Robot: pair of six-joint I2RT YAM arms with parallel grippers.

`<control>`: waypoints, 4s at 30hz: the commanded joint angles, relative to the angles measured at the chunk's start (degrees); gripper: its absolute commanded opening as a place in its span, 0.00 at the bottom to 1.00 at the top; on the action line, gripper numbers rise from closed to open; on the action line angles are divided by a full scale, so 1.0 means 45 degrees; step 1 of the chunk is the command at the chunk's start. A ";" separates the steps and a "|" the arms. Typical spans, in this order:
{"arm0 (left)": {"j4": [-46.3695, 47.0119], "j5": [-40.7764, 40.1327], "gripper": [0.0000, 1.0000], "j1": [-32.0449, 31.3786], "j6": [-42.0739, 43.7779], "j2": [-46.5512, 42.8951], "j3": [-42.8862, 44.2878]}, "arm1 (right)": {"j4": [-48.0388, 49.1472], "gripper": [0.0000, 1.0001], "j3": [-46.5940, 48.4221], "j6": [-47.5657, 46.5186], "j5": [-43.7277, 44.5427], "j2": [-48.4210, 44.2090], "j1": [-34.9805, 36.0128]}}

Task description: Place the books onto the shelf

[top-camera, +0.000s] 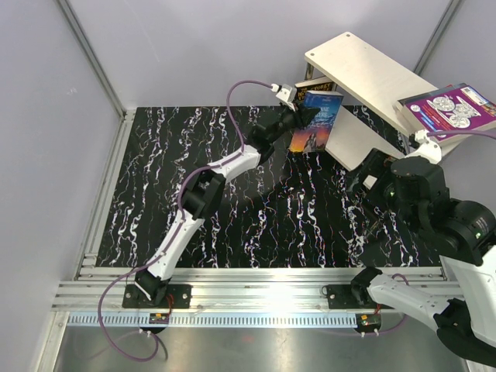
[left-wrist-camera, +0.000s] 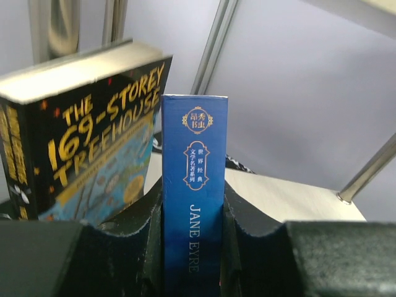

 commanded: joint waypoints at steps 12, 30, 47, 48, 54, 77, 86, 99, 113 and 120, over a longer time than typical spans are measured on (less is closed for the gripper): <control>0.7955 -0.1396 0.00 -0.0378 0.1395 -0.0568 0.0636 | 0.1700 1.00 -0.2486 0.0530 -0.0101 -0.0740 0.0032; 0.8549 -0.1964 0.00 -0.0808 0.3036 0.2811 0.3267 | 0.4161 1.00 -0.6258 0.1018 -0.1156 -0.2106 0.0051; 0.7079 -0.3701 0.90 -0.1316 0.3780 0.4084 0.4469 | 0.4495 1.00 -0.7725 0.1819 -0.1215 -0.3046 0.0032; 0.7234 -0.3722 0.96 -0.1297 0.3760 0.4026 0.4332 | 0.4475 1.00 -0.7724 0.1819 -0.1215 -0.3046 0.0051; 0.7976 -0.3702 0.99 -0.1297 0.3682 0.3596 0.3395 | 0.4436 1.00 -0.7685 0.1839 -0.1215 -0.3046 0.0051; 0.9854 -0.3468 0.35 -0.1160 0.3330 0.1231 -0.1648 | 0.3831 1.00 -0.8076 0.2815 -0.1059 -0.4081 0.0032; 0.7492 -0.3409 0.21 -0.1160 0.3953 0.2422 0.1105 | 0.4045 1.00 -0.8368 0.2796 -0.0961 -0.4042 0.0051; 0.5517 -0.4170 0.47 -0.0673 0.4600 0.4591 0.4936 | 0.4904 1.00 -0.8836 0.2347 -0.1058 -0.3515 0.0051; 0.5615 -0.3097 0.19 -0.0457 0.4462 0.4533 0.4799 | 0.5433 1.00 -0.9170 0.2619 -0.1137 -0.3260 0.0012; 0.5478 -0.3097 0.09 -0.0476 0.4678 0.4513 0.4838 | 0.5256 1.00 -0.9598 0.3205 -0.0961 -0.3807 0.0012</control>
